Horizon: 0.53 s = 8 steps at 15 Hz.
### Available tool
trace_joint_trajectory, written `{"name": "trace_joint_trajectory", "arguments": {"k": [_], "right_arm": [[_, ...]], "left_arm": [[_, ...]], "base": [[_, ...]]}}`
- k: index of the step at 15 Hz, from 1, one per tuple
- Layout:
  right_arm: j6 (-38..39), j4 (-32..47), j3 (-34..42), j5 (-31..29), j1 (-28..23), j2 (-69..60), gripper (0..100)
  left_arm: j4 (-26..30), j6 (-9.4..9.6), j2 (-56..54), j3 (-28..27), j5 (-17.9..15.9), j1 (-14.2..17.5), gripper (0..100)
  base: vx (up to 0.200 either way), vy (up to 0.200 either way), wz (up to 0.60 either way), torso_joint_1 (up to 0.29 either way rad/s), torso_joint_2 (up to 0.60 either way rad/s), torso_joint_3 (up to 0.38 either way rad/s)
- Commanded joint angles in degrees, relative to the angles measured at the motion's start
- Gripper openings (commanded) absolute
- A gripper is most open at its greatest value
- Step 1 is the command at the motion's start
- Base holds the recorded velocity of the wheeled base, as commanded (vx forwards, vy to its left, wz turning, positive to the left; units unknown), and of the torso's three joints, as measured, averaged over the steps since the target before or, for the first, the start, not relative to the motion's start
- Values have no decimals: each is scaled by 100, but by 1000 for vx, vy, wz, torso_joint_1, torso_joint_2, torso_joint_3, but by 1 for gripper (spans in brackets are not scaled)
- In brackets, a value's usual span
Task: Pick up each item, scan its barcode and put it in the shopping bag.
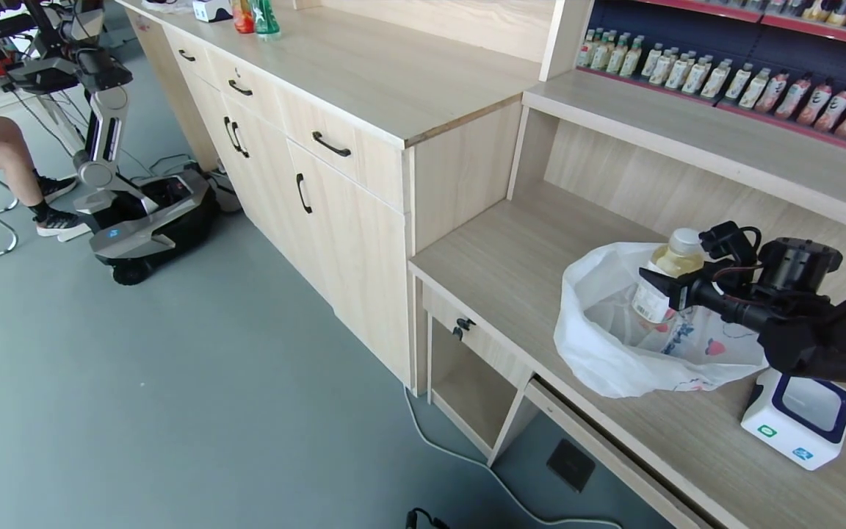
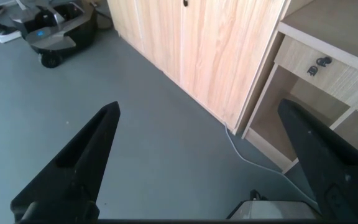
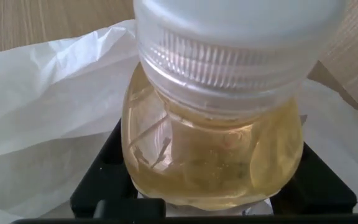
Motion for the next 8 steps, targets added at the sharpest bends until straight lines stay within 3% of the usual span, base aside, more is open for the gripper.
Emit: {"name": "trace_joint_trajectory", "arguments": {"k": [1, 5, 6, 8], "right_arm": [[-3, -42, -48, 3, 3, 197, 0], [-12, -59, 40, 3, -32, 232, 0], [-12, -59, 75, 3, -41, 197, 100], [14, -50, 128, 3, -67, 47, 100]], "left_arm": [[-2, 0, -2, 1, 3, 0, 100], [-2, 0, -2, 1, 3, 0, 100], [-2, 0, -2, 1, -5, 0, 100], [-2, 0, -2, 1, 3, 0, 100]], "base": [[0, 0, 0, 0, 0, 0], [0, 0, 0, 0, 0, 0], [0, 0, 0, 0, 0, 0], [0, 0, 0, 0, 0, 0]]}}
